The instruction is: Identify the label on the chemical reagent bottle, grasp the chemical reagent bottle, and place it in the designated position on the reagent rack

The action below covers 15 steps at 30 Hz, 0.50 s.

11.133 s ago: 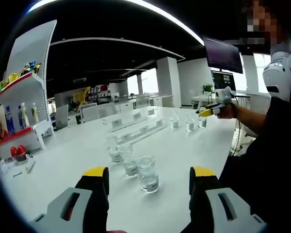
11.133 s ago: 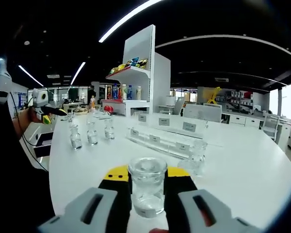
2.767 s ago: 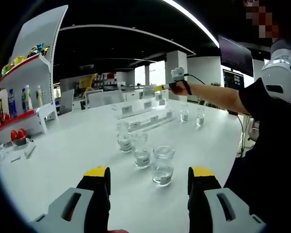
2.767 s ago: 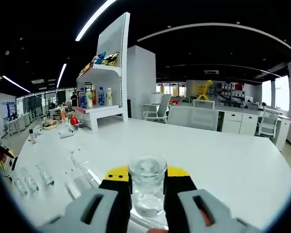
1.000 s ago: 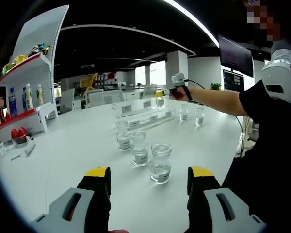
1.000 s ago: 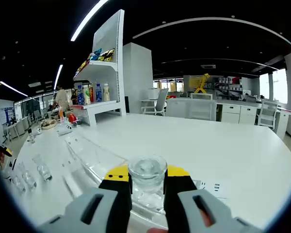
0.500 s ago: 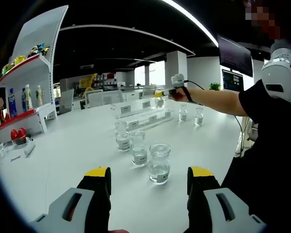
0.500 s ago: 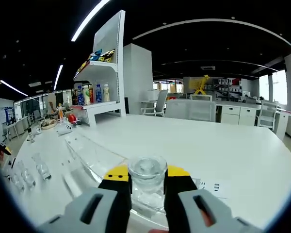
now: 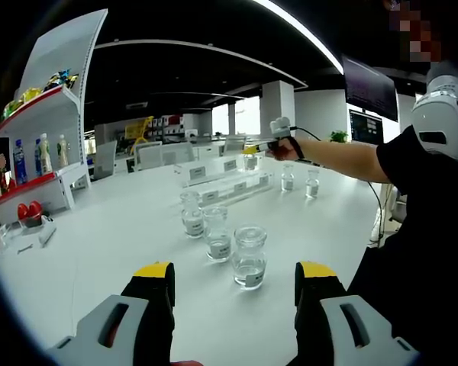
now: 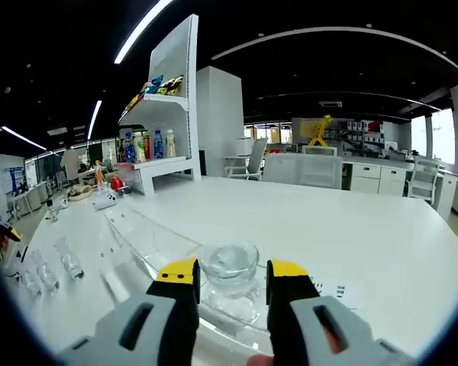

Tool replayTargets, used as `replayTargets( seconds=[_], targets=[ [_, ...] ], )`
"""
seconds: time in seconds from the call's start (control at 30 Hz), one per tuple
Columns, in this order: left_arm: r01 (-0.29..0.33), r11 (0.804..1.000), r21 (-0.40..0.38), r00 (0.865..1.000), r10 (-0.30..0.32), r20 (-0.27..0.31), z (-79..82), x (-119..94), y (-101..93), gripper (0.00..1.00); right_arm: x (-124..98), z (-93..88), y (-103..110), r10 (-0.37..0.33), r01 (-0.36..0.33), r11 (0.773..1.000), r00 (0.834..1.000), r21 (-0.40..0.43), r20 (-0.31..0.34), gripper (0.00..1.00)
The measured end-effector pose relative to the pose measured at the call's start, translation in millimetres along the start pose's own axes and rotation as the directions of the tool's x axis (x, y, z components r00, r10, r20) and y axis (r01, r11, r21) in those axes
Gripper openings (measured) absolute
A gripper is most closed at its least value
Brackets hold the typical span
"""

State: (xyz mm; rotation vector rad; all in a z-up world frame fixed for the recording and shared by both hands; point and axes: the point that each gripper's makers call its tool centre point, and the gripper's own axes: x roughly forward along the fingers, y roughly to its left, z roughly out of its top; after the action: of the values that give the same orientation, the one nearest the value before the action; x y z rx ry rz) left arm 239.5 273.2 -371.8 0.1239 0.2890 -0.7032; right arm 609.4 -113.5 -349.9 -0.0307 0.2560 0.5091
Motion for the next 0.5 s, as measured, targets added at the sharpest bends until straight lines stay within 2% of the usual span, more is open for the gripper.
replayTargets(
  seconds=[0.2, 0.5],
  targets=[
    [0.005, 1.0, 0.003, 1.0, -0.005, 0.005, 2.7, 2.6, -3.4, 0.63, -12.7, 0.2, 3.9, 0.002, -0.002, 1.0, 1.0, -0.013, 0.001, 0.35],
    [0.012, 1.0, 0.011, 1.0, -0.013, 0.009, 7.4, 4.2, -10.2, 0.64, -30.1, 1.3, -1.6, -0.015, 0.015, 1.0, 1.0, -0.021, 0.013, 0.35]
  ],
)
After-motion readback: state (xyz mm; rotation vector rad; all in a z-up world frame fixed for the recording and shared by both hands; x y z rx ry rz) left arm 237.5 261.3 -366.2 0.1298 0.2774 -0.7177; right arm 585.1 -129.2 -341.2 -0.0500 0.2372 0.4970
